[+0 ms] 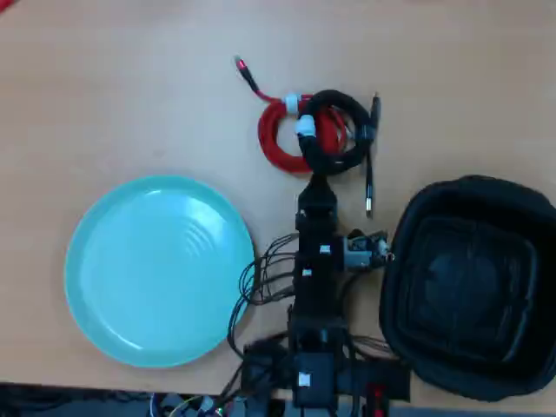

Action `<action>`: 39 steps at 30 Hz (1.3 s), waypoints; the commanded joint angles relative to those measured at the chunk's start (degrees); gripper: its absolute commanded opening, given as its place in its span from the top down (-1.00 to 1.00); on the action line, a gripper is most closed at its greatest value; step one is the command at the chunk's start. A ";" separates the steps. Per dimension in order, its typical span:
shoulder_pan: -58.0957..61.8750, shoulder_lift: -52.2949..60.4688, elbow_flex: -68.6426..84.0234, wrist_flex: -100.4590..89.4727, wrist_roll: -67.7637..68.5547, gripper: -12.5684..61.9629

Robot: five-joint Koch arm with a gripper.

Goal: Put a black charging cable in a black bowl and put a red charging cable in a green bowl

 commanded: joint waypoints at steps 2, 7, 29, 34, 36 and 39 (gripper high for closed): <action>-4.39 2.29 -3.96 13.36 -1.67 -0.08; -4.39 2.29 -3.96 13.36 -1.67 -0.08; -4.22 2.29 0.70 3.52 -1.76 -0.08; -4.22 2.29 0.97 1.85 -1.23 -0.08; -4.22 2.37 0.35 3.08 -1.23 -0.08; -4.22 2.46 -1.58 7.29 -1.05 -0.08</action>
